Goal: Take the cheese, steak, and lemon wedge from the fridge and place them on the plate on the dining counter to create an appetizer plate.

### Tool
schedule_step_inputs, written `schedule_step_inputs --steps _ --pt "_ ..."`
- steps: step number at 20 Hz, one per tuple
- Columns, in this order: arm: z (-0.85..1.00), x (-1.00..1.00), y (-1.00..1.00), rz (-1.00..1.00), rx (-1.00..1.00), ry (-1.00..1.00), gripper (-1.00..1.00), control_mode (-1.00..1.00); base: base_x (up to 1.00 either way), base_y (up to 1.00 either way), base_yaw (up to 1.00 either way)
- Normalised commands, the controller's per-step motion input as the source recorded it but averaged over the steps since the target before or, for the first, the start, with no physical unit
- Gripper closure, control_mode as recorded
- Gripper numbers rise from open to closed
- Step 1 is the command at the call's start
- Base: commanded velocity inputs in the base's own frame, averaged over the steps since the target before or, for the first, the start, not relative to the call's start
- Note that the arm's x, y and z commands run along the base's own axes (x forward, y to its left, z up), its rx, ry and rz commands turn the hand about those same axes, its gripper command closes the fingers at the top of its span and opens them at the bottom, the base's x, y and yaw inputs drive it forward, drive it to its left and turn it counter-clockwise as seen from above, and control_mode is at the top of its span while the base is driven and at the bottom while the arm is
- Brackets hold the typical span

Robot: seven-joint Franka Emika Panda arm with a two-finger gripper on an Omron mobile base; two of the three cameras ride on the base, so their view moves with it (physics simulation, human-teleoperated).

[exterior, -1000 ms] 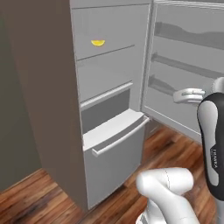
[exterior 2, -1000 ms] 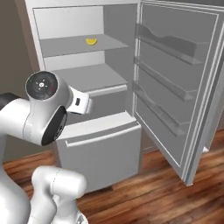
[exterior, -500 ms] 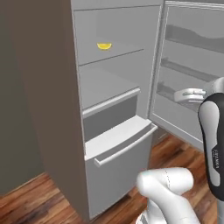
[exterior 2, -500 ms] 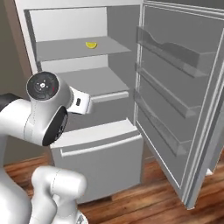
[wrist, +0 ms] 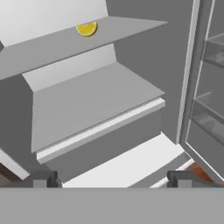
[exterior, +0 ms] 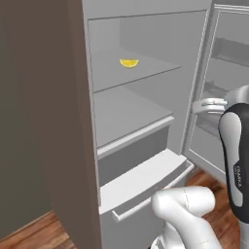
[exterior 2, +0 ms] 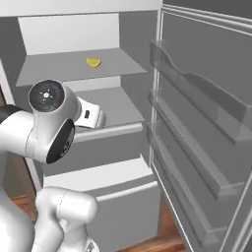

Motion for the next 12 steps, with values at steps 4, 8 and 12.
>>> schedule_step_inputs --steps 4,8,12 --pt "0.0 0.0 0.0 0.0 0.0 0.0 -1.0 1.0 0.83 -0.24 0.12" --pt "0.0 0.0 0.0 0.0 0.0 0.0 -1.0 1.0 0.89 -0.05 0.11" --pt "0.0 0.0 0.0 0.0 0.0 0.0 -1.0 1.0 0.96 0.01 0.11"
